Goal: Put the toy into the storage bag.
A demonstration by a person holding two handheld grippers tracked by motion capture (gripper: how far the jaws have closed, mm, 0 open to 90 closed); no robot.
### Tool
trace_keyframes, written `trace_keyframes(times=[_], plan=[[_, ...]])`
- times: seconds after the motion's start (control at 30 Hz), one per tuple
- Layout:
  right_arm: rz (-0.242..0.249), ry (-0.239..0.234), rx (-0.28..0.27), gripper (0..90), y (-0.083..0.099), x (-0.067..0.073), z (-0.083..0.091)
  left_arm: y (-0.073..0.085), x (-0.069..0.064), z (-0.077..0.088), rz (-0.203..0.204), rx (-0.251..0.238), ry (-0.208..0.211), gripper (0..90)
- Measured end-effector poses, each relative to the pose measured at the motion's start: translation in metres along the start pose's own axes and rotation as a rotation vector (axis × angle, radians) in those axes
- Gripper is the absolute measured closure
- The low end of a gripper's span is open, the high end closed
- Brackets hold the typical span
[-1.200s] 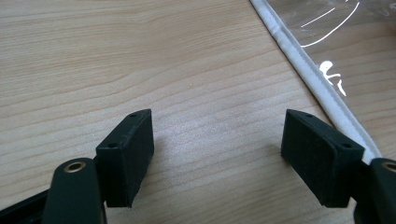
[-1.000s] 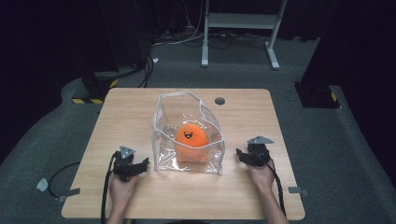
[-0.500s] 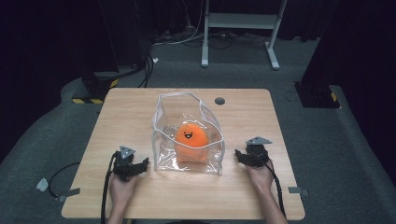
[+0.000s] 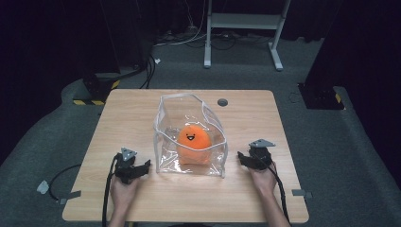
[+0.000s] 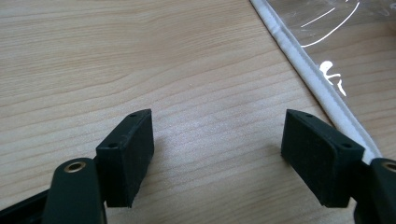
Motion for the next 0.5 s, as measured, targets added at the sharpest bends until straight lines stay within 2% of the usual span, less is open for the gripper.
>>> trace_keyframes(times=[0.27, 0.5], plan=[[-0.014, 0.020, 0.011, 30.3, 0.0018, -0.0017, 0.0005, -0.0001, -0.0003, -0.0001, 0.004, -0.003, 0.001, 25.5], [-0.023, 0.027, 0.015, 30.0, 0.0026, -0.0015, 0.0013, 0.0000, -0.0001, 0.0001, 0.002, -0.002, 0.000, 25.5]])
Point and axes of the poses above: each handheld gripper's, and its own axes: z roughly backward along the jaws, y roughly out of its underside, x roughly to its left, the point moved 7 cm from there along -z, roughly forward along the jaws, and after that the axes turned 14 degrees about z, right-handed, at the moved point
